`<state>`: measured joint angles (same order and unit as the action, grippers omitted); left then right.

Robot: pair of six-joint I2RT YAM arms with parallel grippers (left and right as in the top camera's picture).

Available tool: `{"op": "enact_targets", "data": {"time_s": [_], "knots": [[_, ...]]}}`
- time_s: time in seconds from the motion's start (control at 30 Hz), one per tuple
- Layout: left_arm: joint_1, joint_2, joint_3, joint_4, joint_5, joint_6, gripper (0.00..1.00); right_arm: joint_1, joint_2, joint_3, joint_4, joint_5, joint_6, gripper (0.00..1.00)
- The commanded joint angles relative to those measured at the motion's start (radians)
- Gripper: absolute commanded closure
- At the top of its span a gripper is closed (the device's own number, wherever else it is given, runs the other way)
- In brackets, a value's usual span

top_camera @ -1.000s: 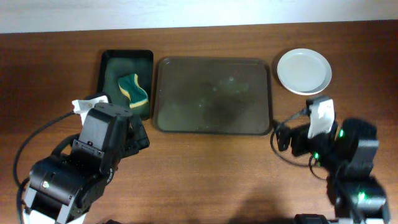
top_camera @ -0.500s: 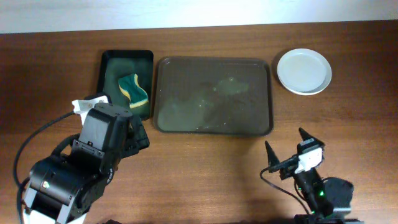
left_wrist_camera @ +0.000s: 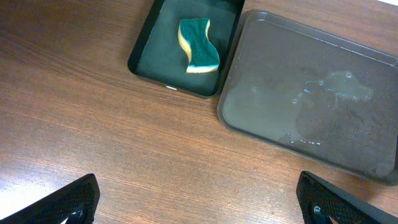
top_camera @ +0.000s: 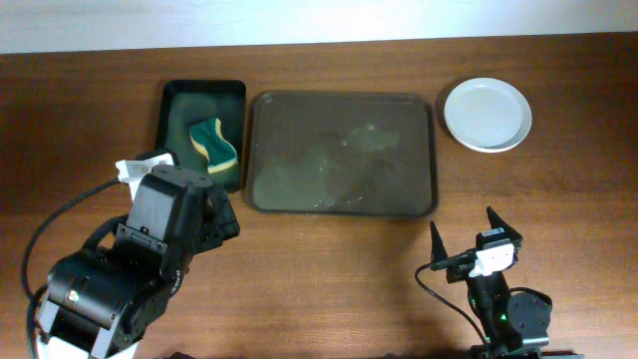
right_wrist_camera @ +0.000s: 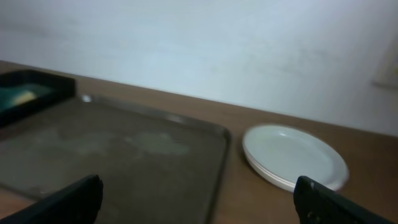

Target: Clean dirty plates on tray and stack at the side

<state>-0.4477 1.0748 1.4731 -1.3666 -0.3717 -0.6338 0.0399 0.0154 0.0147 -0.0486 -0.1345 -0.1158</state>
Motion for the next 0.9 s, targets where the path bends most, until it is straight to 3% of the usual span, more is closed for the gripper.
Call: {"op": "enact_targets", "data": {"time_s": [0.0, 0.87], "knots": [[0.002, -0.010, -0.002, 0.001, -0.010, -0.014, 0.00, 0.008, -0.012, -0.009, -0.033, 0.144, 0.035, 0.02], [0.002, -0.010, -0.002, 0.001, -0.010, -0.013, 0.00, 0.008, -0.012, -0.009, -0.030, 0.184, 0.035, 0.02]]}}
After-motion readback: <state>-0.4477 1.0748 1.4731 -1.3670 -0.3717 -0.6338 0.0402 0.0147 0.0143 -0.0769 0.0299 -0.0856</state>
